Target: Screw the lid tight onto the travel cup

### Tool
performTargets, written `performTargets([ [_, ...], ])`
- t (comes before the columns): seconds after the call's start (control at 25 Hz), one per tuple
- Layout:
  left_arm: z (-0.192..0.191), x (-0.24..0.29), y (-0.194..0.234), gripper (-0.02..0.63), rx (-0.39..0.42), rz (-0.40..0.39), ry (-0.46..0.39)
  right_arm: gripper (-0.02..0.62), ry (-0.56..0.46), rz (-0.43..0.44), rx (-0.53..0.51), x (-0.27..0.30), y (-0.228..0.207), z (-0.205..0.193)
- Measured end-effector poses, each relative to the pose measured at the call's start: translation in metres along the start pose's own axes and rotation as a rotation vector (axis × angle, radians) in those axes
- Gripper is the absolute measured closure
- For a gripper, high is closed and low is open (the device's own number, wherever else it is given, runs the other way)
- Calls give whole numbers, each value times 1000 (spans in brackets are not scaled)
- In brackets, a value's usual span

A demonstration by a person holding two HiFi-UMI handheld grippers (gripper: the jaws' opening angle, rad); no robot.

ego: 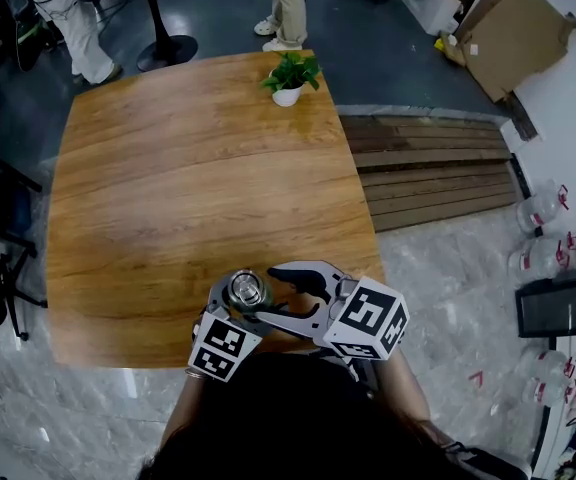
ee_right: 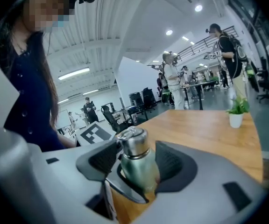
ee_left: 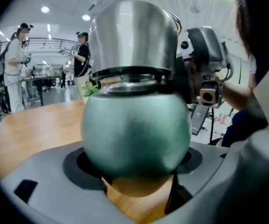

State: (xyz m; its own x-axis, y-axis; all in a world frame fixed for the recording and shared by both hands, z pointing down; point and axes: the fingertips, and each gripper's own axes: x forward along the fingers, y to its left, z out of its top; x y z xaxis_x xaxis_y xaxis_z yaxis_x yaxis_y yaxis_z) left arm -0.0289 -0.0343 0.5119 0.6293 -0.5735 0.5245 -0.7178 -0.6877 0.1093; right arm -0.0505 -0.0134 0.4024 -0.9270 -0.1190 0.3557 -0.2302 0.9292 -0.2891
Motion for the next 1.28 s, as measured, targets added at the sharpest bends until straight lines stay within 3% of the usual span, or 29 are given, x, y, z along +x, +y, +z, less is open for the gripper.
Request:
performTargets([
  [0.12,8,-1,-21,206,42,-137,-30,347,-17,53,-7,-1,5,3],
  [0.2,10,-1,-30,206,62,-183,-26,348,-26,76,-21,0,9,5],
  [0.36,6,1,-20,206,70,-113,12,353,-42,33,-17,4,5,6],
  [0.48,1,3,-1,206,60,11,76,356,-38,-71,16,9,-4,7],
  [0.56,1,2,6,206,47,53,97,356,-37,-113,-4,12,-6,8],
  [0.68,7,-2,-2,206,60,-38,60,354,-34,-42,-22,13,2,9],
  [0.84,9,-8,-19,206,157,-200,60,350,-41,55,-31,8,10,12],
  [0.92,9,-9,-17,206,175,-196,78,351,-57,38,-42,7,8,15],
  [1.16,19,-3,3,206,116,-46,70,351,-119,-134,-7,10,-6,24],
  [1.28,21,-7,-4,206,152,-120,59,351,-112,-69,-4,11,0,24],
])
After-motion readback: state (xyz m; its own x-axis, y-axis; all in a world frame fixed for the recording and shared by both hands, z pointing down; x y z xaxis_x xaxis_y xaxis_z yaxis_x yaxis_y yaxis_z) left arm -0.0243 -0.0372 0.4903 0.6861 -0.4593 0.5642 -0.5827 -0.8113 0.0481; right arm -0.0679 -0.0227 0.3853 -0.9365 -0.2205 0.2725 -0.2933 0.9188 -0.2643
